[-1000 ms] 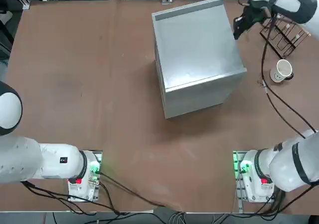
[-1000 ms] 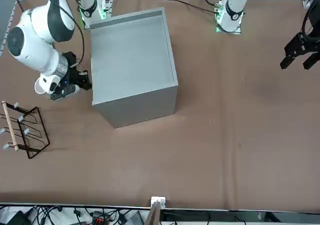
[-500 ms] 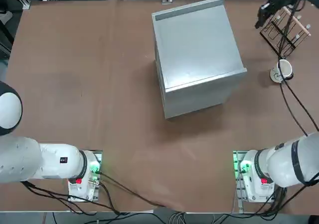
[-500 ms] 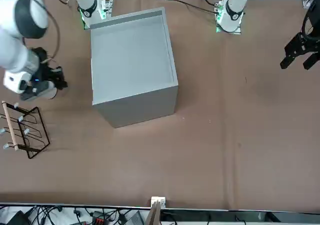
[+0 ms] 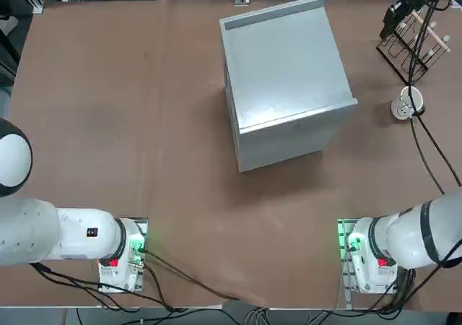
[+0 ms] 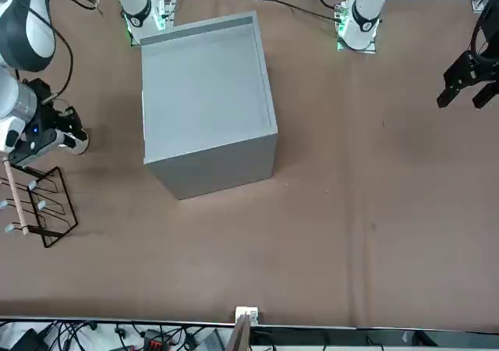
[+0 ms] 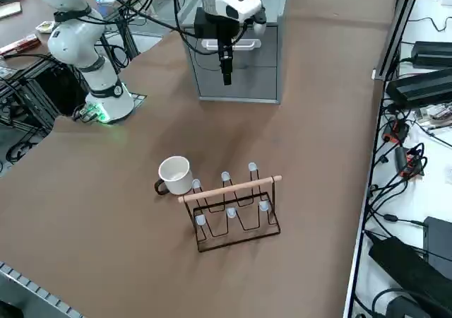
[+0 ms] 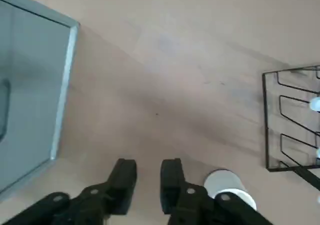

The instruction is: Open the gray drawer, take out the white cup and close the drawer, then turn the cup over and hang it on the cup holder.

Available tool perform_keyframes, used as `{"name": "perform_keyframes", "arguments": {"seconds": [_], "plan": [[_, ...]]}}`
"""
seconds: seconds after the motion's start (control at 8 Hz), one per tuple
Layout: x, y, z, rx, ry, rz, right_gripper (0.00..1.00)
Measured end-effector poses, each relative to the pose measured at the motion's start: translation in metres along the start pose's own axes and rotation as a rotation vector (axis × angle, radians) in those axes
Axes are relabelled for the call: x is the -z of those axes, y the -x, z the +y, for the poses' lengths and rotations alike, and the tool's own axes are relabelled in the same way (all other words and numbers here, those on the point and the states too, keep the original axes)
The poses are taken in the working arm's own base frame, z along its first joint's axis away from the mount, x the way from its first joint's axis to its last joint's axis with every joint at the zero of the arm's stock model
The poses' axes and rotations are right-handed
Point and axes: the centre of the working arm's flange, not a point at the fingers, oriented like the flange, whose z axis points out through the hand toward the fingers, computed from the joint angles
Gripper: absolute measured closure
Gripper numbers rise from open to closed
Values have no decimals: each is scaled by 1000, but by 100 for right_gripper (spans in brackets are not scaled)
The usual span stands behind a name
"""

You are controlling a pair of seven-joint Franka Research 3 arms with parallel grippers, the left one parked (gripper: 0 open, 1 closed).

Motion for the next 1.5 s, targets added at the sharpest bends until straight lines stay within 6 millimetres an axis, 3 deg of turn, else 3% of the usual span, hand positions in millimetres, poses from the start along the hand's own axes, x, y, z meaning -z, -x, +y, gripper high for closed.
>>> {"name": "perform_keyframes", "arguments": {"seconds": [0.25, 0.5, 0.88, 1.0, 1.25, 1.5], "plan": [[-7, 14, 20, 29, 4, -27, 44], [-11, 48, 53, 99, -15, -24, 32], [-7, 141, 100, 139, -48, 32, 26], [-14, 177, 125, 173, -40, 53, 22], [-53, 254, 180, 251, -59, 133, 16], [-99, 328, 218, 317, -120, 258, 14]]}}
